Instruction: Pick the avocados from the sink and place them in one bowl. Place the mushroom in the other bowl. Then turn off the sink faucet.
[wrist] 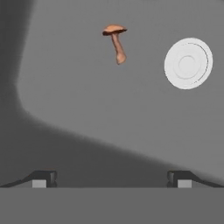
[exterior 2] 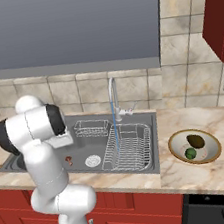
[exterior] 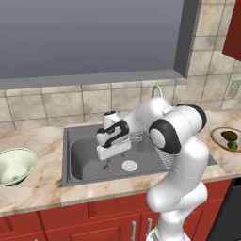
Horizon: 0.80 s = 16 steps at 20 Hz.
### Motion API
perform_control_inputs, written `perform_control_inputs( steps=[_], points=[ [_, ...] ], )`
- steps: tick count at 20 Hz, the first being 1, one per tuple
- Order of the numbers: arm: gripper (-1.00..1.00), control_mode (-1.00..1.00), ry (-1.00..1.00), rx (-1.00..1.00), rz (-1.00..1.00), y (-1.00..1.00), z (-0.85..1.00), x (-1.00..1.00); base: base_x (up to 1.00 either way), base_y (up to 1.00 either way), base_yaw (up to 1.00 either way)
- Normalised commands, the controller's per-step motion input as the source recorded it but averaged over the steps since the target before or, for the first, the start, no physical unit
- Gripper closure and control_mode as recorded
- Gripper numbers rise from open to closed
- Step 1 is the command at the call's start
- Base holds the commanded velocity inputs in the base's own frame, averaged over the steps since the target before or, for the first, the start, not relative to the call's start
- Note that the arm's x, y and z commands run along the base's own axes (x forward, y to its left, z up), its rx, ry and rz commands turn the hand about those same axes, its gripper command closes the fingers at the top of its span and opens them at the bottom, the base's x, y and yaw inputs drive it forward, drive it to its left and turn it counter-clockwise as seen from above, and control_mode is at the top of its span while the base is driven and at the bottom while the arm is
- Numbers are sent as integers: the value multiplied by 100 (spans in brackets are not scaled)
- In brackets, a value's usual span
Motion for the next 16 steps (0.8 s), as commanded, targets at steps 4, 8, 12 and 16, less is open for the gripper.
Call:
perform_control_inputs(
  steps=[4,8,12,16],
  points=[
    [-100,-100,0,0,-2,6,-29,18,0,0,0],
    [-100,-100,0,-1,-2,11,-27,23,0,0,0],
    [-100,-100,0,-2,-2,8,-29,24,0,0,0],
    [-100,-100,0,-3,-1,1,-28,21,0,0,0]
  ],
)
